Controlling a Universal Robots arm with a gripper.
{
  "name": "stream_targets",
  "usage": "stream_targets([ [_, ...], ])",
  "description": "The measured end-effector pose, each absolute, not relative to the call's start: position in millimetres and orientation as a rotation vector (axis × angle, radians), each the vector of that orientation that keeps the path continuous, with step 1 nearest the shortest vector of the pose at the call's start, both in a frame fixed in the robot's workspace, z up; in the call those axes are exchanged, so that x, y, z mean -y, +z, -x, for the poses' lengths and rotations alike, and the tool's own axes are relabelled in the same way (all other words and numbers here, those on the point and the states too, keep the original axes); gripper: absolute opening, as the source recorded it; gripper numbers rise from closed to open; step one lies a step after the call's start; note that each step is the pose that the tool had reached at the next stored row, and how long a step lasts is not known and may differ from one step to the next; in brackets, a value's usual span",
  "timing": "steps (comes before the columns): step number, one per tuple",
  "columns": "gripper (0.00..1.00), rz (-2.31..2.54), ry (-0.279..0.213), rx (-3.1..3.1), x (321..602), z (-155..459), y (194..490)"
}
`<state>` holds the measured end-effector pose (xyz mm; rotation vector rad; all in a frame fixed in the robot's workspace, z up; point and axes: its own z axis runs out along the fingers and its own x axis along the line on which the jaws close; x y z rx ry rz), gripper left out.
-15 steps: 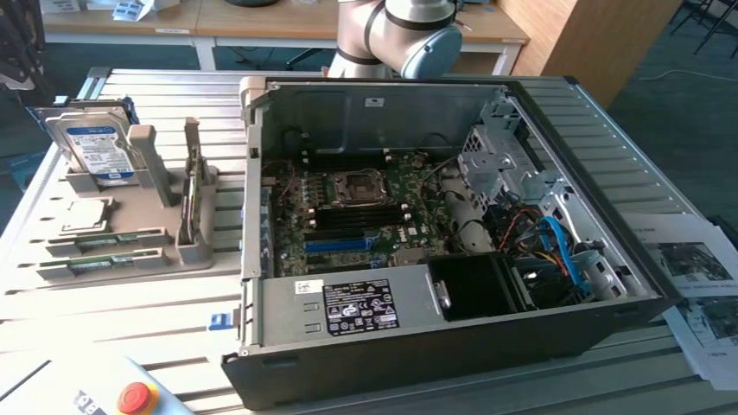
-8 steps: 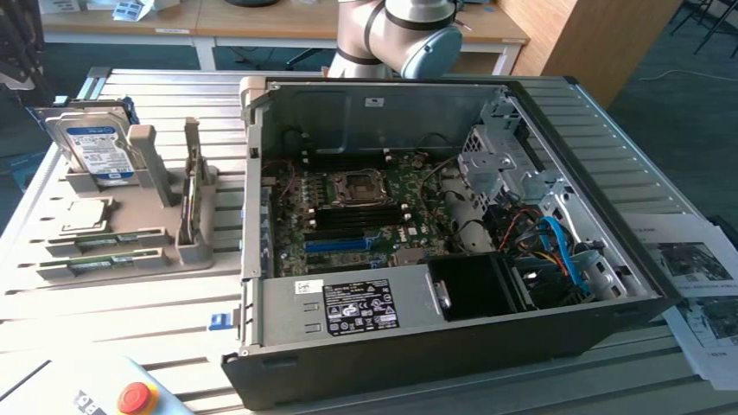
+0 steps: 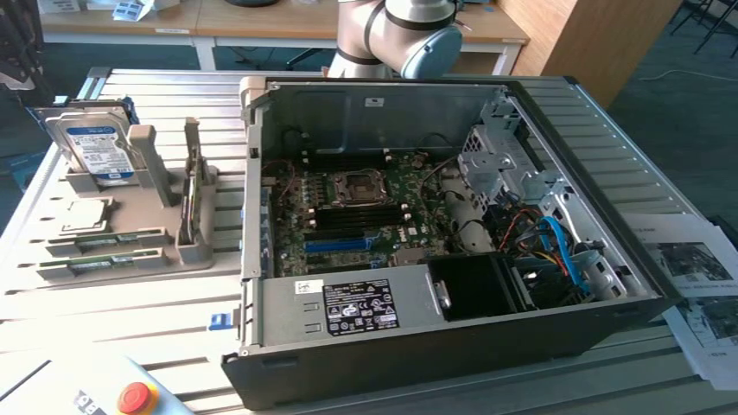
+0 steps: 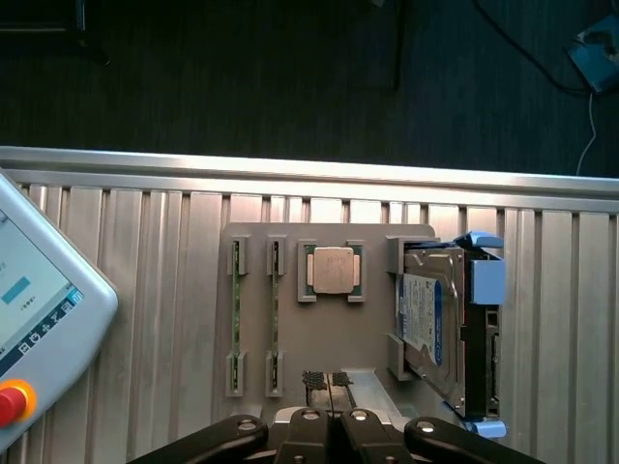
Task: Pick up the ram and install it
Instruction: 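Pick up the ram and move it above insertion slot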
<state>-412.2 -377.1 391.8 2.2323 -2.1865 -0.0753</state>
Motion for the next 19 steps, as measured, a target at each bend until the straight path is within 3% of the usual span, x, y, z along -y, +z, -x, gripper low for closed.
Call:
stream_targets([
  [19, 0.1, -2.212, -0.076, 2.207, 377.1, 412.2, 391.7],
])
